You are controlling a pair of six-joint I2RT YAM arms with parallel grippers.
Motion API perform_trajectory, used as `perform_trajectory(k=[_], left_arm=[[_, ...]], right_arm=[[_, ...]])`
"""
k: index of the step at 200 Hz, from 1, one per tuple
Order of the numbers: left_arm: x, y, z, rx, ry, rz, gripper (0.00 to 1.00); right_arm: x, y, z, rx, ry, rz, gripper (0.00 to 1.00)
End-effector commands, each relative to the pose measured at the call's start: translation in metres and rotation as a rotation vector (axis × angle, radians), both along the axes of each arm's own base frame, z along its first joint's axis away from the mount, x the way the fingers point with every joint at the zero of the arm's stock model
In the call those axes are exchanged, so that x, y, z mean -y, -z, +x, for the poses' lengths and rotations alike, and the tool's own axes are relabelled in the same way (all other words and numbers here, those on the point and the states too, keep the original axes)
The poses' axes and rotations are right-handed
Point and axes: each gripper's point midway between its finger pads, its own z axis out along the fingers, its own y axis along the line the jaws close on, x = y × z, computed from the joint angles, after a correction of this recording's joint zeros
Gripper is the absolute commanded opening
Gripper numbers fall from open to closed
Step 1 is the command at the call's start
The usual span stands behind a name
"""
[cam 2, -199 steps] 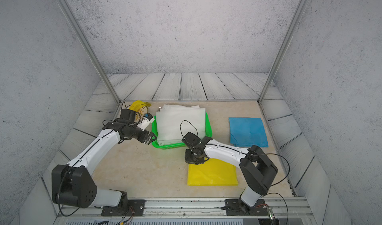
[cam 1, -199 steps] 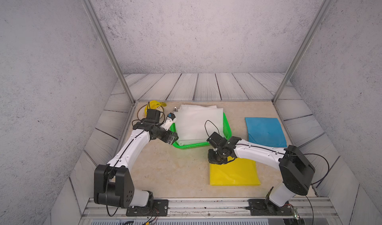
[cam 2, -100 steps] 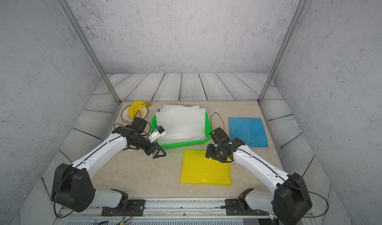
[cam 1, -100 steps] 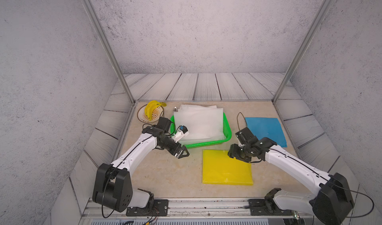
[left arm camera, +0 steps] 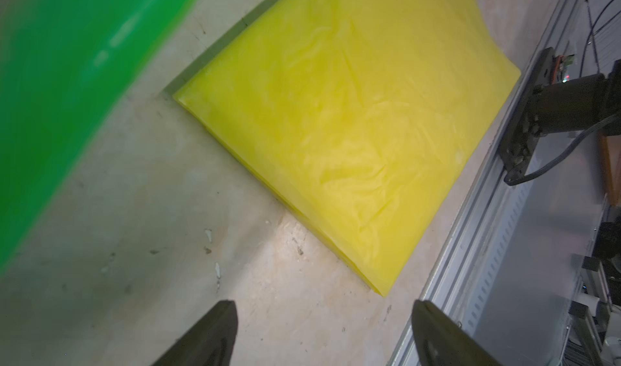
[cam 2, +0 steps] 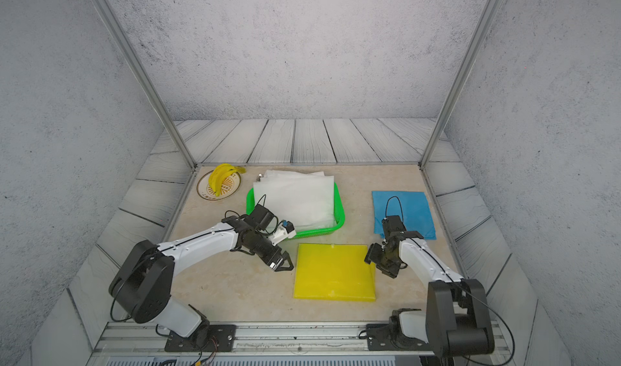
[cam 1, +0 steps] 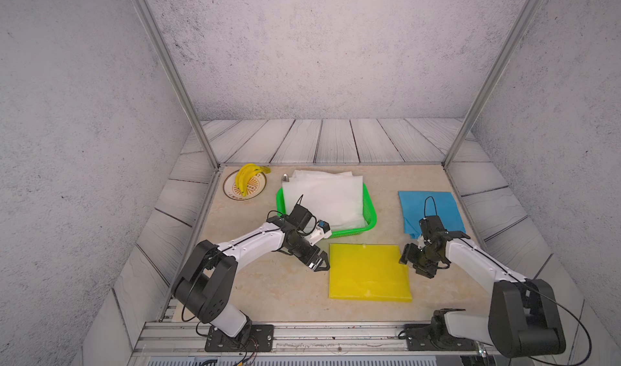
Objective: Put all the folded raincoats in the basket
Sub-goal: Pick up the raincoat from the center of the board.
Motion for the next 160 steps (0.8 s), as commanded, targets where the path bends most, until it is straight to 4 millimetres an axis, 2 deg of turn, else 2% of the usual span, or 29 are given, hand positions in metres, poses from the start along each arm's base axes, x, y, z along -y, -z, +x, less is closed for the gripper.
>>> perform_trajectory(k=[1,44,86,119,133,160], left_arm=[[0.012,0.015,0.005,0.013,-0.014,0.026,0.87],[0.031,0.04,0.004,0.033,0.028,0.071,0.87],[0.045,0.049,0.008,0.039,0.057,0.081,0.85],[0.052,0.05,0.008,0.054,0.081,0.071,0.84],[0.051,0.047,0.007,0.066,0.1,0.07,0.83],[0.044,0.032,0.002,0.108,0.168,0.064,0.84]], right_arm=[[-0.011,0.014,0.001,-0.028,-0.073,0.072,0.71],[-0.021,0.013,0.001,-0.034,-0.12,0.139,0.69],[-0.03,0.015,-0.005,-0.083,-0.183,0.192,0.62],[-0.035,0.014,-0.004,-0.086,-0.206,0.225,0.41],[-0.041,0.014,-0.004,-0.076,-0.217,0.261,0.38],[-0.061,0.0,0.001,-0.003,-0.258,0.392,0.11]])
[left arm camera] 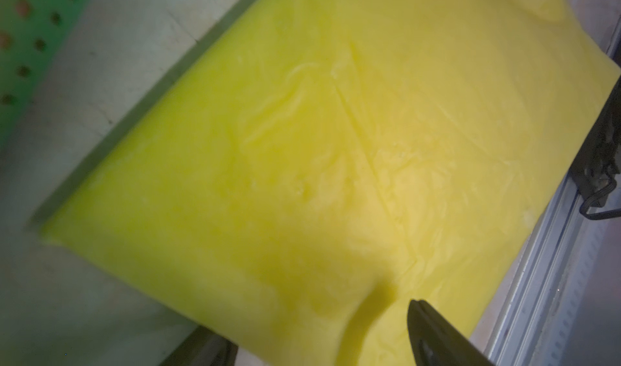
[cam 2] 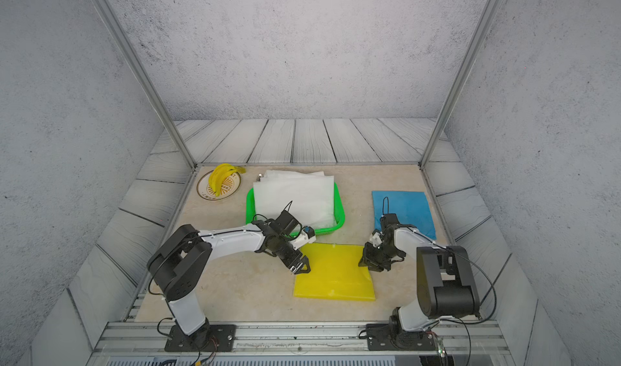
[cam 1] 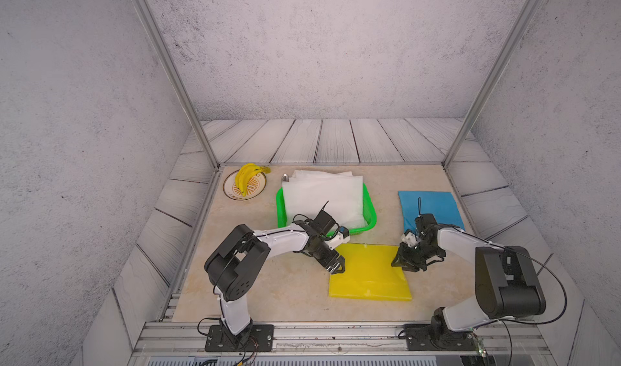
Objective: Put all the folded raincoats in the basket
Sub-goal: Pick up the raincoat from the center of the board.
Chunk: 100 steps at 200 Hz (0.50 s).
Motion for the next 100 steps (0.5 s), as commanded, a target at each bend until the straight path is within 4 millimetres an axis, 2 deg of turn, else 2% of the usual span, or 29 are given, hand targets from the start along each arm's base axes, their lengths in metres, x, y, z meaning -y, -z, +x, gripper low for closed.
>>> perform_trajectory(k=[1,13,44,67,86,100], left_arm=[[-0.008,-0.009,-0.008,0.033,0.077,0.018,0.84],[-0.014,-0.019,-0.015,0.054,0.127,0.013,0.85],[-0.033,-0.054,-0.038,0.083,0.264,-0.025,0.86],[-0.05,-0.082,-0.05,0.046,0.32,-0.022,0.86],[-0.063,-0.114,-0.055,0.031,0.345,-0.059,0.87],[-0.071,-0.146,-0.053,0.016,0.327,-0.127,0.88]], right_arm=[[-0.02,-0.01,-0.004,0.03,-0.047,0.139,0.09],[-0.027,-0.021,-0.003,0.067,-0.056,0.185,0.0],[-0.039,-0.048,-0.002,0.197,-0.111,0.21,0.0],[-0.056,-0.069,-0.007,0.31,-0.223,0.191,0.0],[-0.074,-0.088,-0.013,0.425,-0.38,0.138,0.0],[-0.089,-0.104,-0.018,0.512,-0.48,0.143,0.0]])
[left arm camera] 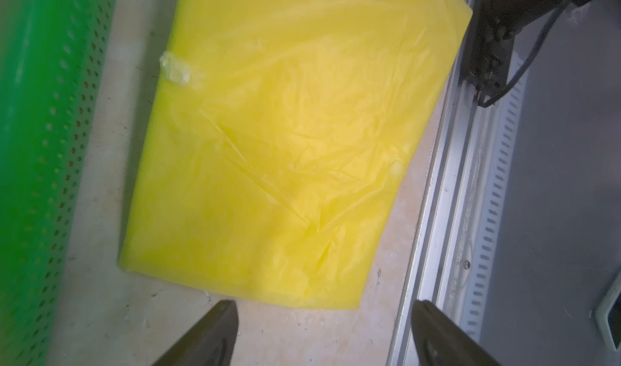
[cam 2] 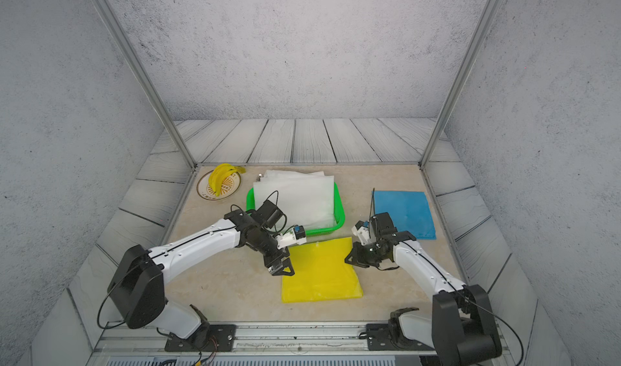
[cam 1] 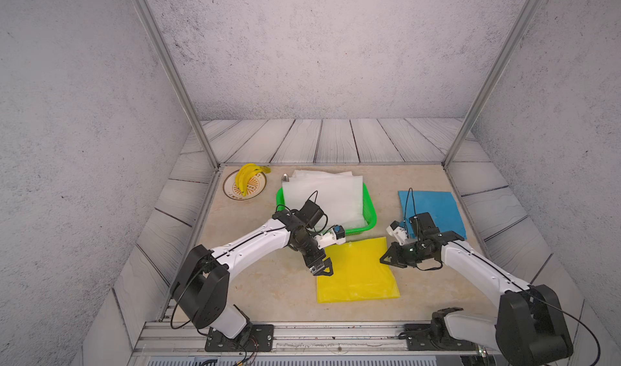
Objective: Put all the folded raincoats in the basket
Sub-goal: Pick up the raincoat from the center of the board, then place the raincoat in the basket.
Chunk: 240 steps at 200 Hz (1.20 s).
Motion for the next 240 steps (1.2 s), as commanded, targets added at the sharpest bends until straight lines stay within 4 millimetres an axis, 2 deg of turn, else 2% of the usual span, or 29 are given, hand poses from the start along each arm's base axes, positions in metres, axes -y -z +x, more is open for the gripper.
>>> perform_trajectory(k=[1,13,29,44,62,70,77,100,125,167,194,207,224,240], left_arm=[[-0.025,-0.046,-0.021,-0.089,0.057,-0.056,0.88],[-0.031,-0.073,-0.012,-0.082,0.021,-0.119,0.88],[-0.039,-0.097,0.0,0.003,-0.004,-0.189,0.88],[-0.045,-0.109,0.009,0.087,0.005,-0.229,0.89],[-0.044,-0.113,0.018,0.157,0.036,-0.257,0.91],[-0.041,-0.111,0.02,0.2,0.074,-0.277,0.93],[-0.039,-0.108,0.025,0.248,0.104,-0.294,0.99],[-0.031,-0.099,0.033,0.348,0.203,-0.346,0.99],[-0.024,-0.088,0.043,0.429,0.252,-0.382,0.99],[-0.019,-0.045,0.043,0.533,0.382,-0.431,0.99],[-0.019,-0.029,0.038,0.519,0.401,-0.445,0.99],[-0.021,-0.025,0.034,0.493,0.404,-0.437,0.9],[-0.029,-0.024,0.031,0.471,0.394,-0.392,0.65],[-0.041,-0.04,0.033,0.46,0.349,-0.401,0.43]], right_arm=[[-0.02,-0.029,-0.002,0.177,-0.147,-0.017,0.0],[-0.032,-0.045,-0.005,0.24,-0.201,0.025,0.0],[-0.045,-0.066,-0.008,0.332,-0.281,0.074,0.0],[-0.057,-0.084,-0.012,0.41,-0.359,0.11,0.0],[-0.069,-0.104,-0.013,0.489,-0.444,0.145,0.0],[-0.075,-0.112,-0.017,0.525,-0.5,0.162,0.0],[-0.08,-0.12,-0.021,0.573,-0.567,0.169,0.0],[-0.085,-0.136,-0.025,0.76,-0.721,0.143,0.0],[-0.088,-0.149,-0.026,0.9,-0.81,0.147,0.0],[-0.095,-0.16,-0.031,0.939,-0.887,0.203,0.0],[-0.095,-0.165,-0.031,0.98,-0.899,0.197,0.0],[-0.095,-0.169,-0.029,0.997,-0.895,0.193,0.0],[-0.096,-0.171,-0.022,0.999,-0.86,0.176,0.0],[-0.097,-0.169,-0.013,0.975,-0.817,0.158,0.0]])
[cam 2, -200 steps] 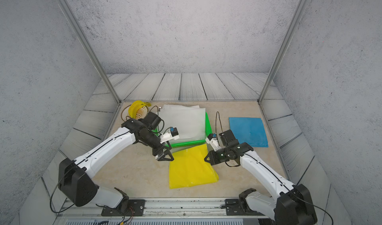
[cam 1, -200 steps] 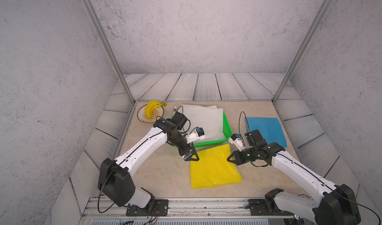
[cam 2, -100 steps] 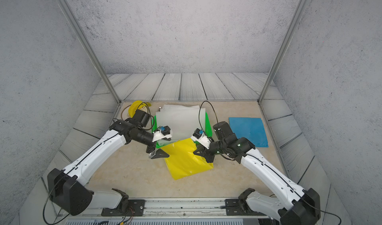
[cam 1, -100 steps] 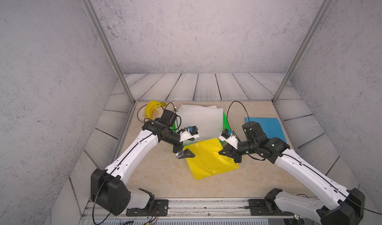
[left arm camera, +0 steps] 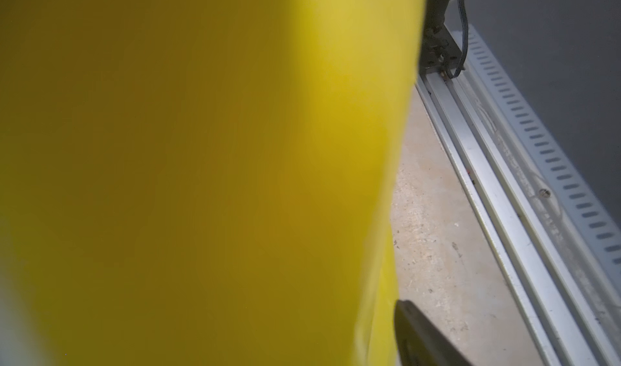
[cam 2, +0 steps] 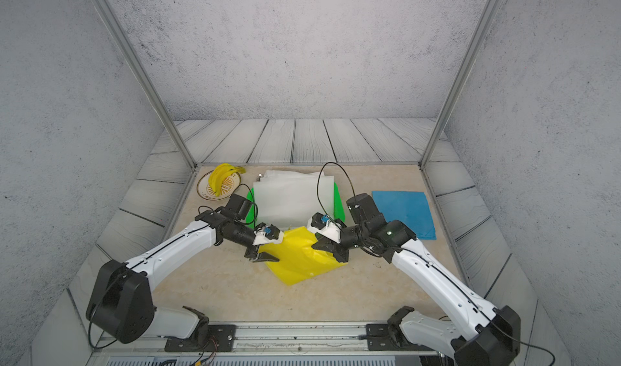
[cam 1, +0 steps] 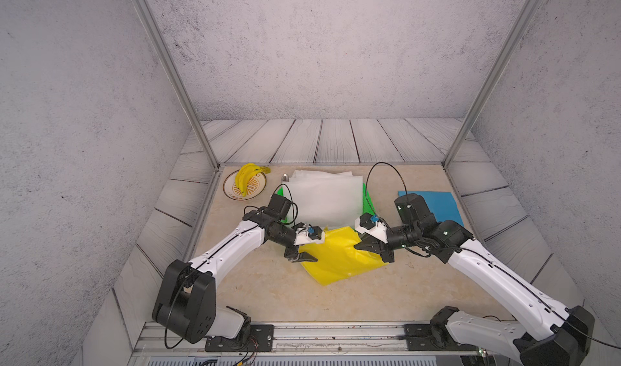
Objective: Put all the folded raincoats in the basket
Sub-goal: Place the raincoat in the basket.
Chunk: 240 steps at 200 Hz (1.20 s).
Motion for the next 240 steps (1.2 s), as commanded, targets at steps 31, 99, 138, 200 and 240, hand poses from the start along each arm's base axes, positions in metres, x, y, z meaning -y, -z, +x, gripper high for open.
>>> perform_trajectory(k=[31,99,138,200,240], left_arm=[[-0.04,-0.047,0.008,0.017,-0.074,-0.005,0.0],[-0.076,-0.069,0.059,0.181,-0.129,0.184,0.0],[-0.069,-0.082,0.129,0.232,-0.211,0.199,0.03],[-0.052,-0.032,0.183,0.039,-0.153,0.231,0.08],[-0.05,0.005,0.2,-0.033,-0.173,0.257,0.17]], right_arm=[[-0.006,-0.01,0.027,0.0,0.102,0.011,0.0],[-0.005,-0.012,0.105,-0.126,0.362,0.163,0.0],[0.01,0.008,0.168,-0.188,0.54,0.209,0.0],[0.031,0.087,0.229,-0.403,0.684,0.114,0.0],[0.038,0.123,0.243,-0.506,0.732,0.031,0.0]])
